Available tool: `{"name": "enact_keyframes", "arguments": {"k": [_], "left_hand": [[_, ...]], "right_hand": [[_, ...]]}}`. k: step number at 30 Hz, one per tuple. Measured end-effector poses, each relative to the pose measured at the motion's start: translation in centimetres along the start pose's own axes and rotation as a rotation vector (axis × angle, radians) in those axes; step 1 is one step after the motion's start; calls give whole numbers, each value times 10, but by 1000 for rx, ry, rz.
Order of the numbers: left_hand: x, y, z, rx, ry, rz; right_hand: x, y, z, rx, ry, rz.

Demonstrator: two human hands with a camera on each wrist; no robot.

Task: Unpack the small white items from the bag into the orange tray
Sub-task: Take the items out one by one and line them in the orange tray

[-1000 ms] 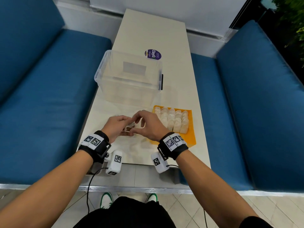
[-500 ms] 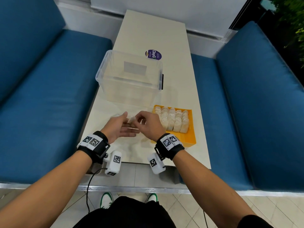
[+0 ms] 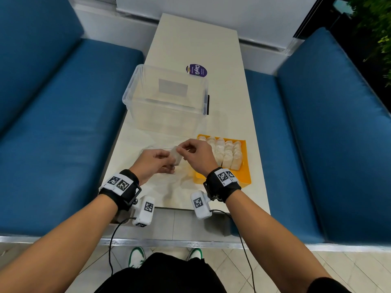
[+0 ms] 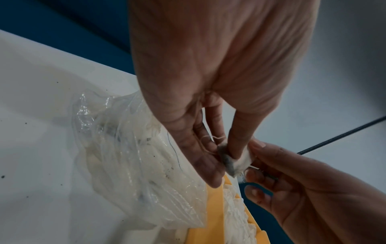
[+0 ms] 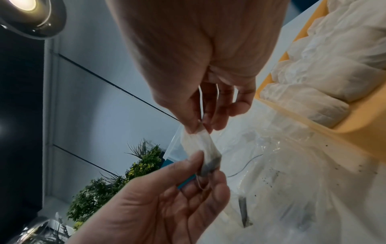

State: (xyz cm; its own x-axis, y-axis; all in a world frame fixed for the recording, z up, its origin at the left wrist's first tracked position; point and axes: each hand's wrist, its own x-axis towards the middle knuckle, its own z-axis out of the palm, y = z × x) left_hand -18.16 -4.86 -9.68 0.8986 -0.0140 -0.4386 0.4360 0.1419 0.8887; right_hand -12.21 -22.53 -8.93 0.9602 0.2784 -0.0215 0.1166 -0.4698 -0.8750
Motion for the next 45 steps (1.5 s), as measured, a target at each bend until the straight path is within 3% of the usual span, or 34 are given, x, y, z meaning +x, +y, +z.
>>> {"name": "enact_keyframes", "arguments": {"k": [11, 20, 23, 28, 31, 45], "left_hand": [[-2, -1, 2, 187, 4, 16], [-2, -4, -5, 244, 57, 1], [-1, -5, -6, 250, 58, -5], [0, -6, -6, 255, 61, -15], [0, -6, -7, 261, 62, -20], [0, -5, -11, 258, 80, -29]], "right_hand": [[-2, -11, -14, -131, -13, -118], [1, 27, -89, -285, 121, -40], [-2, 52, -106, -425, 56, 21], [-8, 79, -109, -565, -188, 129], [-4, 89, -104, -637, -226, 172], [11, 91, -98, -713, -46, 116]]}}
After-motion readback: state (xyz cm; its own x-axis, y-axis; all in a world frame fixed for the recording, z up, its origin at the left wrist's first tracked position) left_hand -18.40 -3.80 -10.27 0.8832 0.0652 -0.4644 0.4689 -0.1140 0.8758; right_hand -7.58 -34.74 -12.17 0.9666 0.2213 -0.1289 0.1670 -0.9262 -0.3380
